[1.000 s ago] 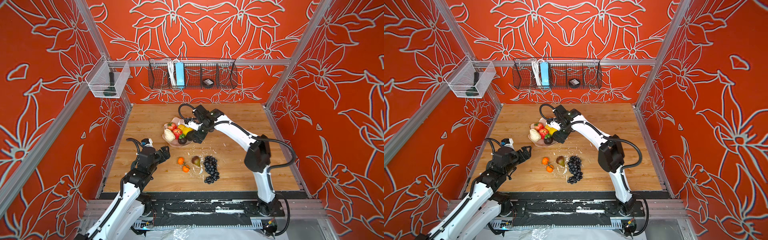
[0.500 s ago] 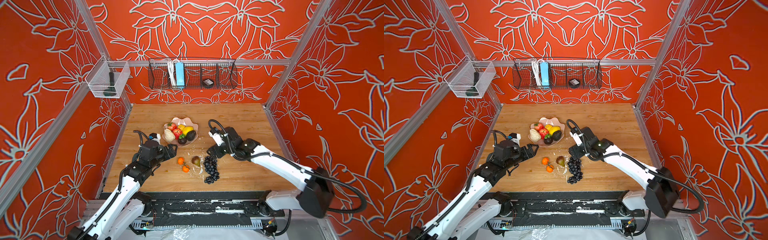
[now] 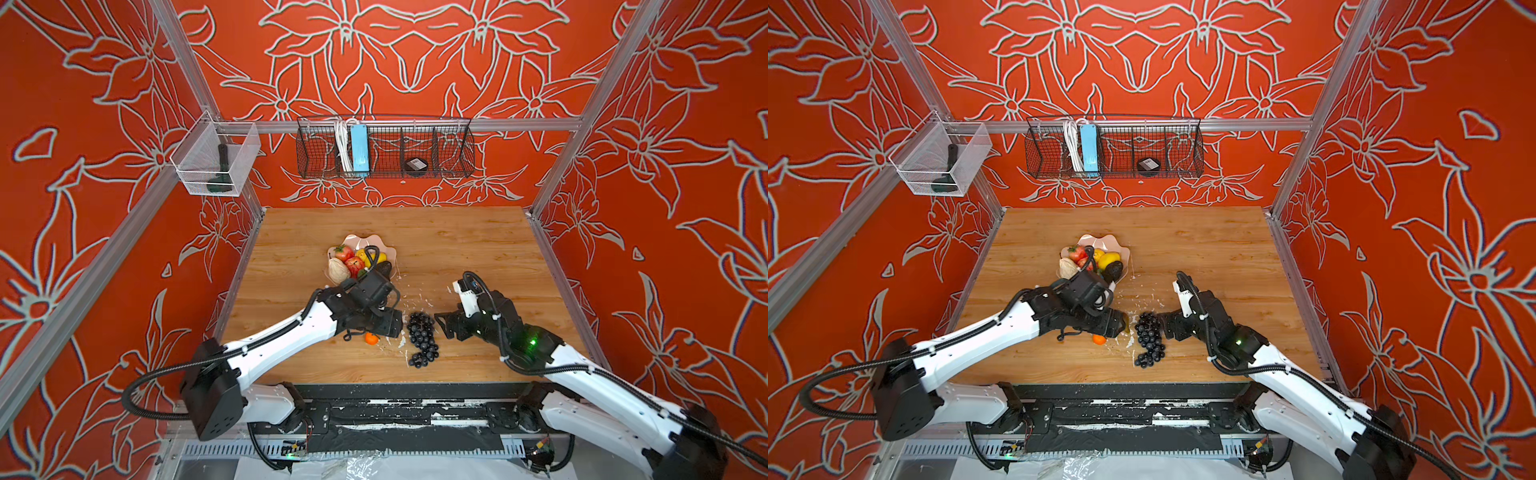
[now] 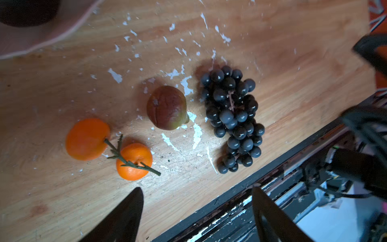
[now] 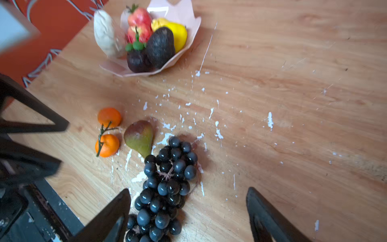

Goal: Arrange fruit in a fruit bowl
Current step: Pick up the fruit from the center of the table.

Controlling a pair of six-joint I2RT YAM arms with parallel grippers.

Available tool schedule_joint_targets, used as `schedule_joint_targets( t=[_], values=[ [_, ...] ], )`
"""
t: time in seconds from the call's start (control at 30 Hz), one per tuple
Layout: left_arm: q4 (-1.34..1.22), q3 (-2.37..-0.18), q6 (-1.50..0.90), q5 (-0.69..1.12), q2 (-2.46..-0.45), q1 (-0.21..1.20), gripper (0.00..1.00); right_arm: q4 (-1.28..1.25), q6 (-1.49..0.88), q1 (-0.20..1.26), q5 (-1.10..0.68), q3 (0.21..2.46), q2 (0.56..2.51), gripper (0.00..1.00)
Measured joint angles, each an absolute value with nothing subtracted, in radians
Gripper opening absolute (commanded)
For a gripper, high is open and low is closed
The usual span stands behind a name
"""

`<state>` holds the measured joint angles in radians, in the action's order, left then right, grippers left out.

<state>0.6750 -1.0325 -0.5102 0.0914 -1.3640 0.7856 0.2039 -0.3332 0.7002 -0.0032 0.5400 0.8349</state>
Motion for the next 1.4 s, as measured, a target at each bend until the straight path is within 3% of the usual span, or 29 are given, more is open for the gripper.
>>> schedule_joint_targets(
  t=[0.13,0.63,1.17,1.4],
  values=[
    [0.704,-1.06,-0.491,0.069,-1.451,0.792,0.74,0.196,-0.334,0.7,0.002,0.525,0.794,0.86],
    [0.734,-1.207,-0.487,-0.029,-1.738,0.786,0.7,0.213,-0.342,0.7,-0.003,0.473,0.701,0.91],
    [0.685,-1.222,-0.496,-0.018,-1.81,0.767,0.56,0.234,-0.346,0.7,-0.007,0.457,0.691,0.91],
    [0.664,-1.219,-0.501,-0.002,-1.827,0.765,0.65,0.234,-0.349,0.7,-0.01,0.457,0.709,0.91]
  ],
)
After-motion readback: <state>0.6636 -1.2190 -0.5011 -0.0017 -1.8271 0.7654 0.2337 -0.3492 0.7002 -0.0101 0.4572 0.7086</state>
